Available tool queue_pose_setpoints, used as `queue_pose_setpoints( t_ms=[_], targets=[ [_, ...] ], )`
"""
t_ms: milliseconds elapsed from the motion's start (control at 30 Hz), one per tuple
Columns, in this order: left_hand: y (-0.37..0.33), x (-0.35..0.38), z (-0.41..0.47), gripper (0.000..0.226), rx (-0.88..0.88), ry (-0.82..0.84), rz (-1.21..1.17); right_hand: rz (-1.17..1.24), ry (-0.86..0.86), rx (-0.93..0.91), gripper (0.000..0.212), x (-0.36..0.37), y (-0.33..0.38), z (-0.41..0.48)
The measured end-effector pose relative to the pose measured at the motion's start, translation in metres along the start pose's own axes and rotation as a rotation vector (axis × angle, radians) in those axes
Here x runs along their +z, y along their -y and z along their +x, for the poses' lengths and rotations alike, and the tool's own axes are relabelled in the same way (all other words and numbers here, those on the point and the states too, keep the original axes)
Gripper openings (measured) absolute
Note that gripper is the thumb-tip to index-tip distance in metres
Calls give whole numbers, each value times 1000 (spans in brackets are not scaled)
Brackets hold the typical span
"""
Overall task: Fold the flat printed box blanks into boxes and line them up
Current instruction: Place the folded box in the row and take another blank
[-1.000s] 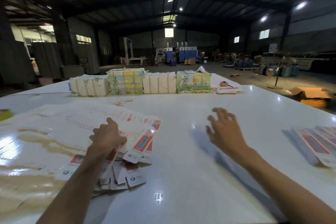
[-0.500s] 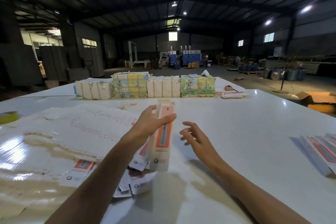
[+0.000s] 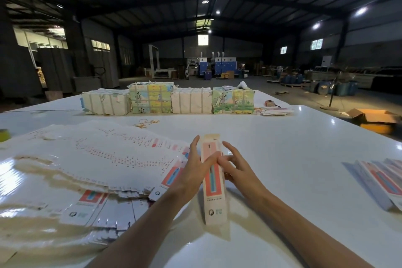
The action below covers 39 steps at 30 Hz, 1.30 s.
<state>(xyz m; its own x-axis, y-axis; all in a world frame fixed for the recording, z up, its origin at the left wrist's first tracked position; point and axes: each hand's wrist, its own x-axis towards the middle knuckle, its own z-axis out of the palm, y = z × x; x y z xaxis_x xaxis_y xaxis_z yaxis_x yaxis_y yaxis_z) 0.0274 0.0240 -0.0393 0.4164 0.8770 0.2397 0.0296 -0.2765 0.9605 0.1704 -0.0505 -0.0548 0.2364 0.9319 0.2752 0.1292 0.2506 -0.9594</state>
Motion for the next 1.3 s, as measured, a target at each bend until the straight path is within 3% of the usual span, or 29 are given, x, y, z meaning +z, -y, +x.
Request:
queue_pose_setpoints(
  t_ms=[333,600,867,1033,1200,1300],
  targets=[
    [-4,1,-5,51,96,19,25,-145,24,-46,21,-19,27,15],
    [-5,1,-9,36,76,75,16,-188,35,-38,21,-12,16,15],
    [-12,11,-14,72,20,161,142,193,-220,-43,27,-22,29,19],
    [-8,13,-15,50,-13,168,267,219,-158,67,34,-23,30,18],
    [-11,10,-17,74,52,180,242,245,-127,115,16,-30,32,20],
    [-14,12,-18,79,55,197,262,242,-139,115,16,-32,33,21]
  ],
)
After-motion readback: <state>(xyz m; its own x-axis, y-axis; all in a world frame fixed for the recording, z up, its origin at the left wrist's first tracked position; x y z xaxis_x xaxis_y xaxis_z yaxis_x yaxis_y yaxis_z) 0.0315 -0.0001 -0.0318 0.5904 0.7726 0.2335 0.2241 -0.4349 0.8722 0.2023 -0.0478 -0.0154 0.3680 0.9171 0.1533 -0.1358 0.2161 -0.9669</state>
